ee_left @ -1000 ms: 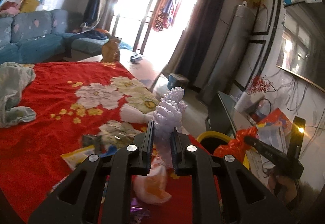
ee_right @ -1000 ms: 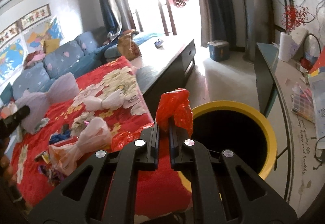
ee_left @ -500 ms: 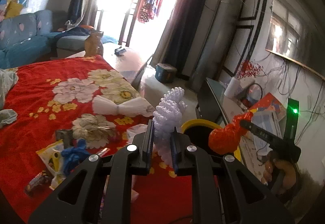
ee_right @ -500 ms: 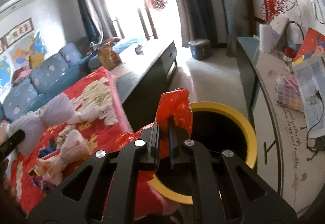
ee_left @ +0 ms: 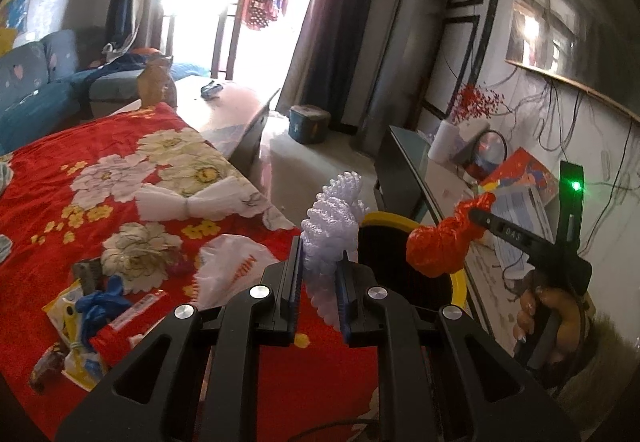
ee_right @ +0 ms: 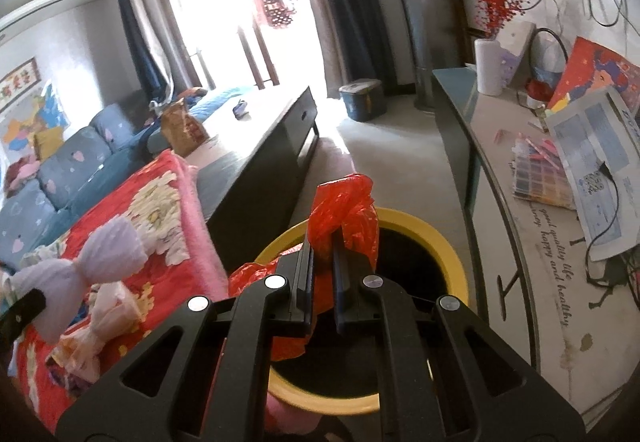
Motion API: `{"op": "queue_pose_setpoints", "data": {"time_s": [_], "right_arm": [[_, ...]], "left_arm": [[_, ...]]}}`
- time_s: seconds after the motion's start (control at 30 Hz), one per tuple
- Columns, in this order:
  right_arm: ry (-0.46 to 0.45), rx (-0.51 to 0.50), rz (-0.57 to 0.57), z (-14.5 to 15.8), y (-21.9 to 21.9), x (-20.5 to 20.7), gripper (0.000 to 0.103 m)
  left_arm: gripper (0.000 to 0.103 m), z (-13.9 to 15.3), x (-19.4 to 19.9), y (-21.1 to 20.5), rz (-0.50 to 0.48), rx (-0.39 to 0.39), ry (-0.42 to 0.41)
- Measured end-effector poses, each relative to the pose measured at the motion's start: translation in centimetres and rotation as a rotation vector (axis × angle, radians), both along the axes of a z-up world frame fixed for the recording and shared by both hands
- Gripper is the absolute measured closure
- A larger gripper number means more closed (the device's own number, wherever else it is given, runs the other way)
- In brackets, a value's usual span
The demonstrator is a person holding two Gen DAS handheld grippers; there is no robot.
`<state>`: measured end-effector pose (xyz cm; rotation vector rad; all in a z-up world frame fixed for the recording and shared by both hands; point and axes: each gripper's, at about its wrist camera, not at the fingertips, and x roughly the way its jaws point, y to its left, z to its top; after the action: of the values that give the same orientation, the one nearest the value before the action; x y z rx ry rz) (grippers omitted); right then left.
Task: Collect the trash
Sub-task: 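Carry the red bag and white plastic in both tools over the yellow bin, then open the right tool dropping the red bag while the left tool releases the white plastic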
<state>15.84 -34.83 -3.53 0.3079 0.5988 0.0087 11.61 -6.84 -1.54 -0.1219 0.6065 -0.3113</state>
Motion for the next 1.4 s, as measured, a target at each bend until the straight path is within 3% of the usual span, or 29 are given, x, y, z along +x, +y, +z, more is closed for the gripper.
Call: {"op": "queue_pose_setpoints", "data": {"time_s": [0.73, 0.87, 0.9, 0.93, 0.97, 1.0, 1.03, 1.13, 1.2, 1.4], "right_arm": [[0.081, -0.053, -0.082, -3.0, -2.4, 1.5, 0.098], [0.102, -0.033, -0.067, -3.7, -2.6, 1.9, 0.094], [0.107, -0.027, -0.06, -3.9, -2.6, 2.0, 0.089], [0.113, -0.02, -0.058, -4.0, -2.6, 2.1, 0.07], [0.112, -0.018, -0.07, -4.2, -2.7, 2.0, 0.054], [0.106, -0.016, -0.082, -4.2, -2.8, 1.9, 0.051], [0.105, -0.015, -0.081, -4.3, -2.8, 1.8, 0.051], [0.119, -0.01, -0.08, -4.5, -3.0, 1.8, 0.05], [0.116, 0.004, -0.083, -4.4, -3.0, 1.7, 0.047], [0.099, 0.009, -0.07, -3.9, -2.5, 1.4, 0.043]], "left_arm": [[0.088, -3.5, 3.7, -8.3, -0.15, 0.139, 0.127], [0.088, -4.0, 4.0, -9.5, -0.172, 0.16, 0.137], [0.085, -4.0, 4.1, -9.8, -0.18, 0.169, 0.138], [0.08, -4.1, 4.1, -10.2, -0.187, 0.182, 0.138], [0.066, -4.2, 4.1, -10.5, -0.186, 0.2, 0.132], [0.048, -4.2, 4.2, -10.7, -0.183, 0.209, 0.127], [0.044, -4.3, 4.2, -10.8, -0.183, 0.21, 0.126], [0.038, -4.3, 4.3, -10.6, -0.169, 0.207, 0.127], [0.028, -4.2, 4.2, -10.1, -0.153, 0.196, 0.122], [0.018, -3.5, 3.4, -8.6, -0.092, 0.191, 0.096]]}}
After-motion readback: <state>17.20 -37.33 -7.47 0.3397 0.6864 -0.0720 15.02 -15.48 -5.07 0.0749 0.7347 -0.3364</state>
